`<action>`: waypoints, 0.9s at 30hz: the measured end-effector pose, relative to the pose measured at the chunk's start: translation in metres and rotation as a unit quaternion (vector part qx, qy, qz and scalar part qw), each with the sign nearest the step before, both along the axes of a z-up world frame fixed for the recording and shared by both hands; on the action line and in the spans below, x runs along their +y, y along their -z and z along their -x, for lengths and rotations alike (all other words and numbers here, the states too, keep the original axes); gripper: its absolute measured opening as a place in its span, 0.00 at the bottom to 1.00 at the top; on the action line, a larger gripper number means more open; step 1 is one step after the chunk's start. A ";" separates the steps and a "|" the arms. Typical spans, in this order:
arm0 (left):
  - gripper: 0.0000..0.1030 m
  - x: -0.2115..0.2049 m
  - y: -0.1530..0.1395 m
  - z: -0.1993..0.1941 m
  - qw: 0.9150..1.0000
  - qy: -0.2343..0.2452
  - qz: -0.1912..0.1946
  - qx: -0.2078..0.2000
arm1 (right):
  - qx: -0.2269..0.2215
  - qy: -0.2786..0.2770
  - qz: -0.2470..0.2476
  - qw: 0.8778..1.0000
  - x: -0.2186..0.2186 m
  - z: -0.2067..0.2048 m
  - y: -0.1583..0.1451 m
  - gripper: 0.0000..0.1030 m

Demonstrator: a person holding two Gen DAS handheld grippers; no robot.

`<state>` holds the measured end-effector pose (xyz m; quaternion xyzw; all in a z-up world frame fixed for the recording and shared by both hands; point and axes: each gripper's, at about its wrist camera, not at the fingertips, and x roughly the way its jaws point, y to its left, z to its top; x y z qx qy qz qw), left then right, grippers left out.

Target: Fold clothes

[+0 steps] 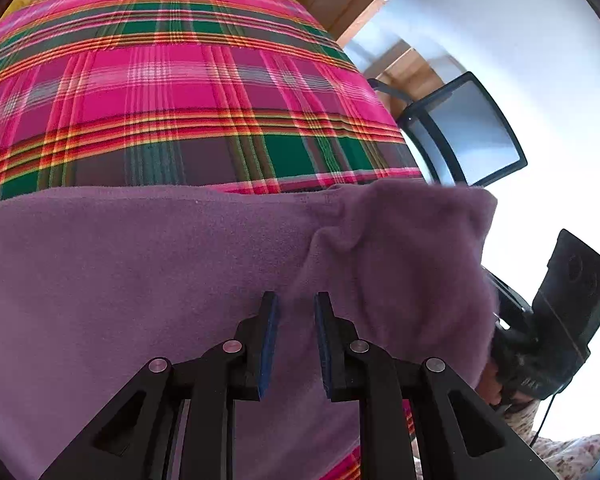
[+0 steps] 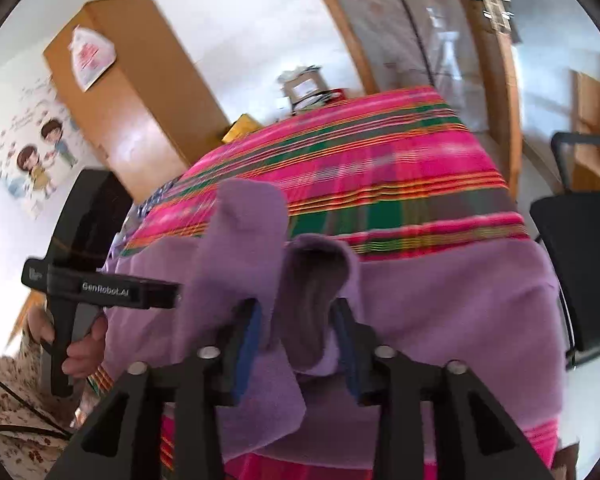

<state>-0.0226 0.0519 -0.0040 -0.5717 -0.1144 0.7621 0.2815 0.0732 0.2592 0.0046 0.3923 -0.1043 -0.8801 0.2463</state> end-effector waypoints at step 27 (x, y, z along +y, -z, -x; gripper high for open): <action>0.19 0.016 -0.002 -0.002 1.000 0.007 -0.009 -0.008 | 0.020 0.022 -0.049 0.998 -0.025 0.009 0.001 0.49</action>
